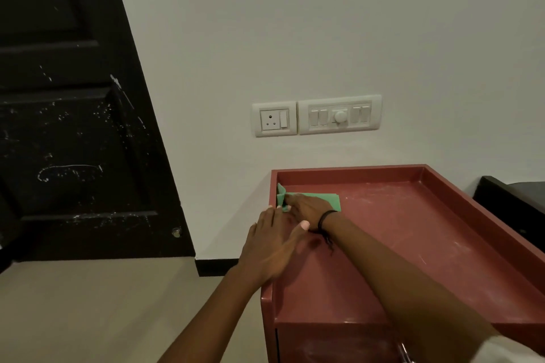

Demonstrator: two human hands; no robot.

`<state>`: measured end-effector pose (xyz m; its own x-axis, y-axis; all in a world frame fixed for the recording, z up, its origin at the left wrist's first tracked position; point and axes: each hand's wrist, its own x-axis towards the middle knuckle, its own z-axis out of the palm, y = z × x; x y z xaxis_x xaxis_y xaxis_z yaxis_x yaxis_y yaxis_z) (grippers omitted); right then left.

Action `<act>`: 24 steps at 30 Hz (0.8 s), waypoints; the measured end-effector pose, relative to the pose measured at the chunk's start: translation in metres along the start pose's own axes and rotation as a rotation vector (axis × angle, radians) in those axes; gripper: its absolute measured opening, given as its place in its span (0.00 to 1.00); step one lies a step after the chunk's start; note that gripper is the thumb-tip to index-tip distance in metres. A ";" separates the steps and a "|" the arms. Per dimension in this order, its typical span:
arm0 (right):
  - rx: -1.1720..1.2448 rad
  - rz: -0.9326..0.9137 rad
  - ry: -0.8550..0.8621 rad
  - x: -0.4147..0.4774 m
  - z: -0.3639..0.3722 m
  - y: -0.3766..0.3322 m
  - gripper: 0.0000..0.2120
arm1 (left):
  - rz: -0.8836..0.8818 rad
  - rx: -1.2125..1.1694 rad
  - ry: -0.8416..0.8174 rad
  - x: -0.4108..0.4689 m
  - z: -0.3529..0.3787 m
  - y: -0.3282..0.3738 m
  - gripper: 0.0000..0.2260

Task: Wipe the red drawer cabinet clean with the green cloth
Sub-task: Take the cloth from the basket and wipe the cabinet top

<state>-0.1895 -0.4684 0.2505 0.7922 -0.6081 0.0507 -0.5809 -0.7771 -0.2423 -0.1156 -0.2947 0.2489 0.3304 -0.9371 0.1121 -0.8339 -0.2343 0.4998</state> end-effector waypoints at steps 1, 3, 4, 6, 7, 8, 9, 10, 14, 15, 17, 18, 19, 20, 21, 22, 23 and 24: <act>-0.005 0.022 0.009 0.016 0.000 0.003 0.15 | -0.004 0.018 -0.004 0.001 0.001 -0.001 0.48; -0.004 0.051 0.021 0.040 -0.002 0.011 0.16 | -0.003 0.056 -0.016 0.002 0.003 -0.003 0.50; -0.008 0.057 0.018 0.047 -0.004 0.015 0.17 | -0.001 0.074 -0.025 0.001 0.003 -0.003 0.51; -0.018 0.041 -0.004 0.052 -0.004 0.021 0.17 | -0.001 0.096 -0.047 0.002 0.003 -0.003 0.52; -0.010 0.028 -0.012 0.050 -0.004 0.022 0.18 | -0.001 0.101 -0.052 0.002 0.002 -0.002 0.52; 0.003 0.019 -0.013 0.046 -0.002 0.021 0.19 | -0.001 0.109 -0.051 0.002 0.001 -0.001 0.50; 0.005 0.015 -0.012 0.040 -0.001 0.019 0.19 | 0.000 0.116 -0.043 0.002 0.001 0.001 0.48; 0.001 0.009 -0.016 0.034 0.000 0.016 0.19 | 0.001 0.125 -0.031 0.001 0.000 0.001 0.46; 0.018 -0.015 -0.049 -0.010 0.002 0.004 0.20 | 0.020 0.123 -0.002 -0.001 -0.002 0.002 0.43; 0.035 -0.019 -0.044 -0.024 0.003 0.003 0.21 | 0.022 0.111 0.000 -0.002 -0.003 0.002 0.44; 0.082 -0.004 -0.017 -0.058 0.005 -0.003 0.22 | 0.027 0.107 -0.004 -0.003 -0.006 0.004 0.47; 0.116 0.008 -0.001 -0.074 0.006 -0.007 0.21 | 0.026 0.116 -0.010 -0.004 -0.007 0.005 0.48; 0.140 0.007 0.012 -0.091 0.006 -0.011 0.20 | 0.024 0.133 -0.017 -0.005 -0.008 0.006 0.48; 0.142 -0.010 0.015 -0.107 0.006 -0.014 0.19 | 0.025 0.159 -0.024 -0.005 -0.009 0.006 0.46; 0.120 -0.037 0.010 -0.122 0.006 -0.018 0.18 | 0.035 0.203 -0.037 -0.005 -0.009 0.006 0.44; 0.093 -0.068 0.003 -0.137 0.007 -0.020 0.19 | 0.054 0.264 -0.055 -0.005 -0.009 0.005 0.42; 0.076 -0.098 -0.001 -0.152 0.008 -0.022 0.19 | 0.074 0.325 -0.079 -0.005 -0.010 0.005 0.42; 0.075 -0.120 0.000 -0.167 0.010 -0.023 0.19 | 0.085 0.355 -0.096 -0.004 -0.011 0.006 0.42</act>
<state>-0.3063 -0.3473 0.2379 0.8550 -0.5118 0.0835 -0.4667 -0.8297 -0.3061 -0.1170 -0.2894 0.2605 0.2249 -0.9731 0.0507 -0.9633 -0.2142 0.1618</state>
